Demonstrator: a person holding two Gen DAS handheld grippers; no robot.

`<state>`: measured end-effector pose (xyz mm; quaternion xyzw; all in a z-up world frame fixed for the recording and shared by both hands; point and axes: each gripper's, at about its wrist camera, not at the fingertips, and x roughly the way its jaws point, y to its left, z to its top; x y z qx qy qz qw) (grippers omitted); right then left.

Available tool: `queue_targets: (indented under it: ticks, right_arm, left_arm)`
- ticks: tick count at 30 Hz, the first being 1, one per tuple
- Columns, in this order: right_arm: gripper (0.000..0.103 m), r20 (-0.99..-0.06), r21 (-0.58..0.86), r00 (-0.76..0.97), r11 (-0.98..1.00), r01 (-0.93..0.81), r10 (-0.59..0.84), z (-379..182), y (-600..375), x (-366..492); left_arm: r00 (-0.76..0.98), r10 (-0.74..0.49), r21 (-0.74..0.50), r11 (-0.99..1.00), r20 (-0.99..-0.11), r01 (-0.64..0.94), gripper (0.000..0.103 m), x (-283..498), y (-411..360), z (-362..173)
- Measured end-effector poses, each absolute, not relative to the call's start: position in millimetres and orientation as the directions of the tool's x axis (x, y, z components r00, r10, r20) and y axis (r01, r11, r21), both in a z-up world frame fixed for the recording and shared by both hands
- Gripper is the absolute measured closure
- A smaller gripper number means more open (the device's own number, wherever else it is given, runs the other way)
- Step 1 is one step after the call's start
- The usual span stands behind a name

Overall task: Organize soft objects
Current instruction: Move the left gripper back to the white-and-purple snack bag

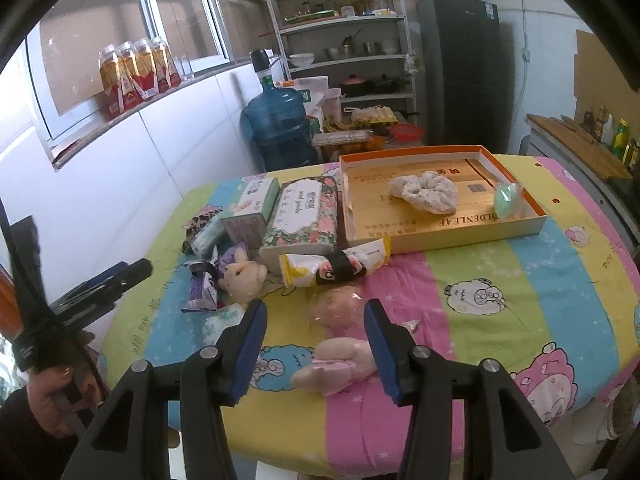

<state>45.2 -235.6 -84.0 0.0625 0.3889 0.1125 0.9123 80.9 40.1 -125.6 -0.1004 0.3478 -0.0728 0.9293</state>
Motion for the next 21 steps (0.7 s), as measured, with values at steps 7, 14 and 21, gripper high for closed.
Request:
queue_targets:
  ticks: [7, 14, 21]
  right_arm:
    - [0.053, -0.712, 0.191, 0.658, 0.970, -0.154, 0.244, -87.5, -255.1, 49.2]
    - [0.053, -0.728, 0.204, 0.641, 0.970, -0.134, 0.242, -94.1, -278.7, 62.5]
    - [0.052, -0.745, 0.220, 0.609, 0.962, -0.160, 0.271, -103.7, -283.4, 79.1]
  left_arm:
    - [0.703, -0.205, -0.282, 0.959, -0.681, 0.006, 0.029, 118.2, 26.4, -158.9]
    - [0.652, -0.152, -0.286, 0.953, -0.743, -0.104, 0.032, 142.5, 31.0, -190.5]
    - [0.640, -0.176, -0.327, 0.937, -0.748, -0.124, 0.036, 147.2, 27.1, -204.4]
